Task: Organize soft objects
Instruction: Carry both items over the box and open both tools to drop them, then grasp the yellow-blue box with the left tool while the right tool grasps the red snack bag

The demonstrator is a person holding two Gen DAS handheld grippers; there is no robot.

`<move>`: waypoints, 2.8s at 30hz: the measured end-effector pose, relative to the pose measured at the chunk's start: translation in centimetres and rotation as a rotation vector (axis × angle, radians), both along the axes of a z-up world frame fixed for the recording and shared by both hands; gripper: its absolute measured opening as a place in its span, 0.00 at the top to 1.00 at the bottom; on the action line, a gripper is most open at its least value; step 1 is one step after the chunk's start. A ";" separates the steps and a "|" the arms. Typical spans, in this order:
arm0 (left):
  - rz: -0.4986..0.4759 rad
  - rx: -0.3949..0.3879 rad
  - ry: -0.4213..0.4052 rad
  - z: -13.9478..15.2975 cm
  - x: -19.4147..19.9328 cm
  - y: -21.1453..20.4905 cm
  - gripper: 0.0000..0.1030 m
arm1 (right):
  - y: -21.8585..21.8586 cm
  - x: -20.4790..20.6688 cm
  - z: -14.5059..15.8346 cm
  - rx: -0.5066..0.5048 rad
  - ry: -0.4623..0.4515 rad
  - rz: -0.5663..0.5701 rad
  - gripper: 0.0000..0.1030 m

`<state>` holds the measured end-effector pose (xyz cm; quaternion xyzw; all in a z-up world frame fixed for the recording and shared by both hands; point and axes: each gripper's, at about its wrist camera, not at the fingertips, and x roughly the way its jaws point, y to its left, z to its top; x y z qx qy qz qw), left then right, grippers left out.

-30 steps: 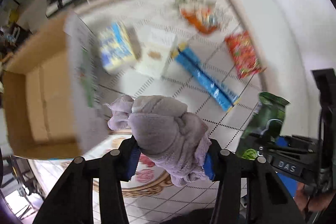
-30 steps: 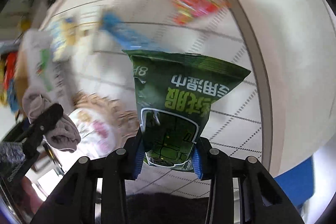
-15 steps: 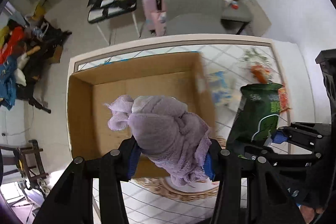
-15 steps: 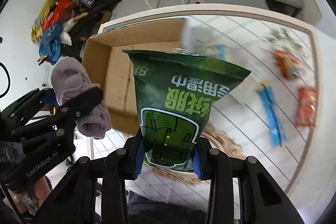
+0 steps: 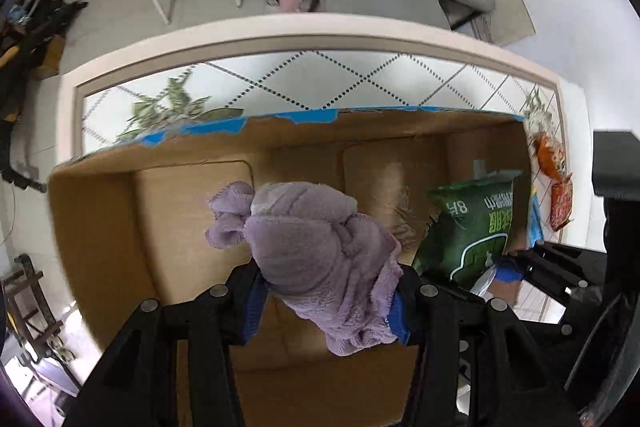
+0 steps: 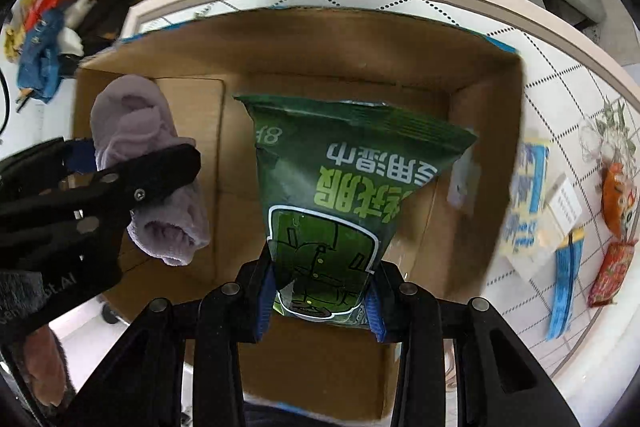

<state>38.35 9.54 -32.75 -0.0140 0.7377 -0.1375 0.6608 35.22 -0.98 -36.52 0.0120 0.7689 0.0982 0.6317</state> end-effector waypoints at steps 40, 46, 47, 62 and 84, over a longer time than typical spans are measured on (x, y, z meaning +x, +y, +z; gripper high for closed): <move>0.162 0.126 -0.317 10.7 -13.8 5.2 0.02 | 0.3 -13.0 12.1 -0.086 -0.318 -0.138 0.05; 0.177 0.154 -0.361 13.0 -16.9 5.2 0.01 | 0.2 -16.0 15.0 -0.056 -0.367 -0.130 0.05; 0.182 0.155 -0.366 13.3 -17.2 5.2 0.01 | 0.1 -16.3 15.2 -0.046 -0.370 -0.131 0.05; 0.084 0.050 -0.396 17.2 -16.7 -8.4 0.01 | -18.4 -17.6 17.3 -0.009 -0.355 -0.348 0.05; -0.156 0.454 -0.077 -7.0 0.3 -31.0 0.01 | -46.0 -10.7 2.9 -0.143 -0.147 -0.579 0.05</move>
